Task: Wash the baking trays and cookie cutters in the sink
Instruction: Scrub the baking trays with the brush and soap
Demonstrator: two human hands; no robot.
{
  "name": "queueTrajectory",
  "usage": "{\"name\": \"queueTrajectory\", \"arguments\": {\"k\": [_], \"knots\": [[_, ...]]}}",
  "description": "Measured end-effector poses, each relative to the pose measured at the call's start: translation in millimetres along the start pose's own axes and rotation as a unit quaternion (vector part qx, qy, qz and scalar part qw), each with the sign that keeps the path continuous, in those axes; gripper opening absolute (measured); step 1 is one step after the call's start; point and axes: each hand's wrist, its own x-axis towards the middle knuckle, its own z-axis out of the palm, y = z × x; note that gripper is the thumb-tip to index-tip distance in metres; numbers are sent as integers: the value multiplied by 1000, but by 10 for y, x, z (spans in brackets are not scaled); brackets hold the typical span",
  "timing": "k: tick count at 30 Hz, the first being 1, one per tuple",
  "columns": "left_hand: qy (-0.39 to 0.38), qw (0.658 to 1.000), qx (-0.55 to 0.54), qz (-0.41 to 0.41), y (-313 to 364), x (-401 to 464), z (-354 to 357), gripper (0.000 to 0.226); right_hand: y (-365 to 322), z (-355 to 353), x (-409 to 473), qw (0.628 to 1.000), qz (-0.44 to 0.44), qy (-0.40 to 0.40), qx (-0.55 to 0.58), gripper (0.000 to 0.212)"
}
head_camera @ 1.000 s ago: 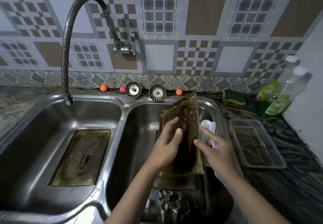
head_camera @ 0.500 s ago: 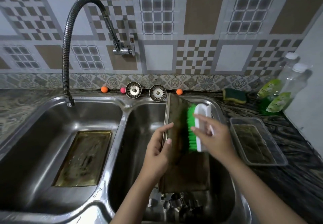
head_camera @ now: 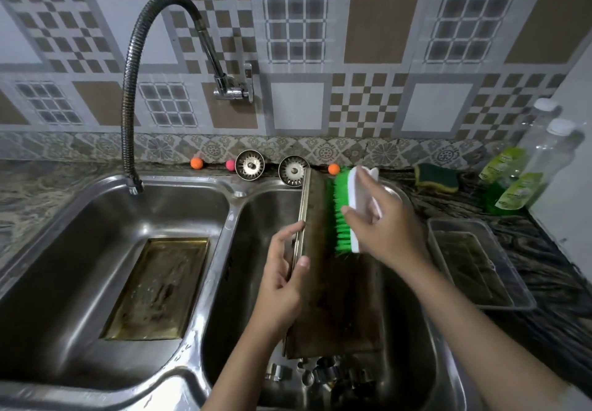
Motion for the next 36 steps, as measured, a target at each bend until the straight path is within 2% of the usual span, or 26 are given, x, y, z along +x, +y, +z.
{"name": "queueTrajectory", "arguments": {"k": [2, 4, 7, 9, 12, 14, 17, 19, 21, 22, 24, 26, 29, 31, 33, 36], "knots": [[4, 1000, -14, -10, -21, 36, 1, 45, -171, 156, -230, 993, -91, -73, -14, 67], [3, 1000, -15, -24, -48, 34, -13, 46, -167, 160, -222, 985, -134, -97, -49, 65], [-12, 999, 1, -40, -115, -41, -13, 43, -31, -42, 217, 997, -27, -28, -61, 65], [-1, 999, 9, -32, -138, -56, 27, 42, -32, -51, 259, 998, 9, -20, -54, 64], [11, 998, -49, -26, -130, 18, 32, 43, -209, 192, -127, 989, -96, -105, -46, 66], [23, 998, -47, -33, -88, 37, -27, 44, -141, 218, -215, 981, -125, -140, -49, 67], [20, 999, -11, -25, -63, -25, -75, 40, 140, 21, 161, 997, -10, -44, -59, 63], [14, 1000, 2, -10, -60, -39, -41, 40, 171, -16, 222, 997, 19, -7, -70, 62], [35, 999, -4, 10, -55, 43, -46, 40, 29, 150, -27, 999, -9, -39, -17, 63], [46, 999, -21, 9, -49, 101, -75, 40, -50, 244, -247, 996, -42, -81, -2, 65], [64, 997, -47, -9, -28, 201, -168, 42, -85, 354, -642, 983, -108, -146, -17, 67], [76, 995, -67, -17, -20, 226, -249, 41, 91, 288, -657, 987, -94, -129, 4, 67], [74, 994, -78, -25, -64, 171, -246, 42, 431, 80, -237, 999, 0, -23, -26, 66], [63, 994, -90, -28, -104, 153, -190, 44, 434, 90, -138, 999, 17, 26, -42, 65], [67, 993, -93, -32, -104, 195, -164, 46, 174, 253, -330, 1000, -9, 2, -20, 65], [76, 991, -111, -22, -102, 269, -226, 50, -21, 446, -929, 988, -113, -97, -45, 70]]}}
